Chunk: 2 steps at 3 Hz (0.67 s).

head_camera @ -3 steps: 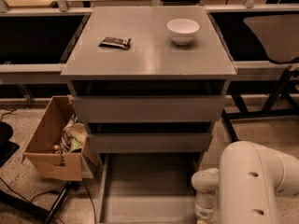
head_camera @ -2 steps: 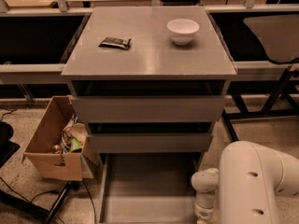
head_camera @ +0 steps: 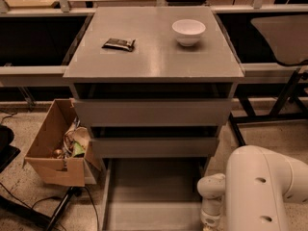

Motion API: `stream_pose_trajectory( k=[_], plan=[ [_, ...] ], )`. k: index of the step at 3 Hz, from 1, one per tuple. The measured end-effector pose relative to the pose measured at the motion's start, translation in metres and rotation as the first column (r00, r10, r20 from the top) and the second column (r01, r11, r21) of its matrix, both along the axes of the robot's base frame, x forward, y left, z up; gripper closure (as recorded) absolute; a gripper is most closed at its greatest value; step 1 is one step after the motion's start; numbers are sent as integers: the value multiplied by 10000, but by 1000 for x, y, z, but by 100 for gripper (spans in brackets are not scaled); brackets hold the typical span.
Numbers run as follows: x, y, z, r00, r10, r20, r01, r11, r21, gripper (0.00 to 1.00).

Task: Open bottom drawer

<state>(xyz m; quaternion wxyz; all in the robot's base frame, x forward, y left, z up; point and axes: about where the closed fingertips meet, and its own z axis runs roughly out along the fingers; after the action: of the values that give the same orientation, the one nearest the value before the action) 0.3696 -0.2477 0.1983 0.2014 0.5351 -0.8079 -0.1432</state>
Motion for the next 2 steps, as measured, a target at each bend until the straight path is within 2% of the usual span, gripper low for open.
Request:
stream_pose_trajectory(
  k=[2],
  plan=[
    [-1,1,0,10000,-24,-52,24,10000,-1,100]
  ],
)
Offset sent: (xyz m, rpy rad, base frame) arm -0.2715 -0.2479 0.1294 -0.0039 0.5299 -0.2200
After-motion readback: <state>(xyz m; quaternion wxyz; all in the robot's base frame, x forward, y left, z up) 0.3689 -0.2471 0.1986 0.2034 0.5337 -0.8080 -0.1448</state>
